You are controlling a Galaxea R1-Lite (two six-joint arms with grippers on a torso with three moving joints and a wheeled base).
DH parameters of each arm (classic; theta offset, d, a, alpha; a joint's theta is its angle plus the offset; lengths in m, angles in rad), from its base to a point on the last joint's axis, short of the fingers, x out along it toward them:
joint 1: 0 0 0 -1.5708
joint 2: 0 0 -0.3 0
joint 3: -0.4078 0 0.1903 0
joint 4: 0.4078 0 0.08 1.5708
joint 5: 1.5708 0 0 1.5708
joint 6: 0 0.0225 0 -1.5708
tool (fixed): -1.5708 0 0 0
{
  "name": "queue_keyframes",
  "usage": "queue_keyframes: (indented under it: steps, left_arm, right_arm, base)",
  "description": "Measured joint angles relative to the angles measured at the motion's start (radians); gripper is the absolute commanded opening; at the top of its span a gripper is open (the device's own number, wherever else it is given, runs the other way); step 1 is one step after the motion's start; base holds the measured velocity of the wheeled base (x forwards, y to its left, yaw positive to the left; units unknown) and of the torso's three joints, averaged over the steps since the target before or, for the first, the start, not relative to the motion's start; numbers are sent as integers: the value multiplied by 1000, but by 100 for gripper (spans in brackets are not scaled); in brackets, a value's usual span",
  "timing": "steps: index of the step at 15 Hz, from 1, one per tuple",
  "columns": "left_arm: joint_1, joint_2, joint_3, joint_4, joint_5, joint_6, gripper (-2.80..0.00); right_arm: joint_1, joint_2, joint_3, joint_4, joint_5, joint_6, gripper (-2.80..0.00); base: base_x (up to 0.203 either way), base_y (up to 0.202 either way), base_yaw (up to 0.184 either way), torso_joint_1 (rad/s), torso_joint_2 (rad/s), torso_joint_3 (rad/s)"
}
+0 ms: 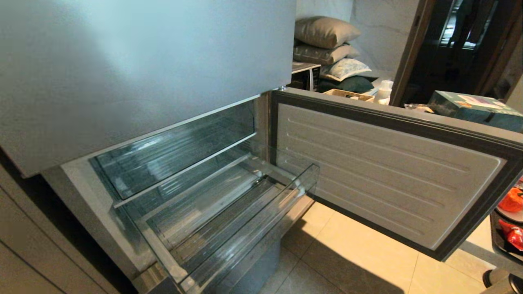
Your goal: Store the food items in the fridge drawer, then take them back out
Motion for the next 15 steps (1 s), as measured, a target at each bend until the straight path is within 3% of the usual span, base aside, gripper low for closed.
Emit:
queue_keyframes:
  steps: [9, 15]
  left_arm:
    - [0, 0, 0, 0, 0, 0, -280]
    - [-1, 0, 0, 0, 0, 0, -280]
  right_arm:
    - [46, -93, 5, 4, -4, 0, -280]
    - [69, -254, 5, 2, -11, 23, -280]
  base:
    - [0, 0, 0, 0, 0, 0]
    - [0, 0, 0, 0, 0, 0]
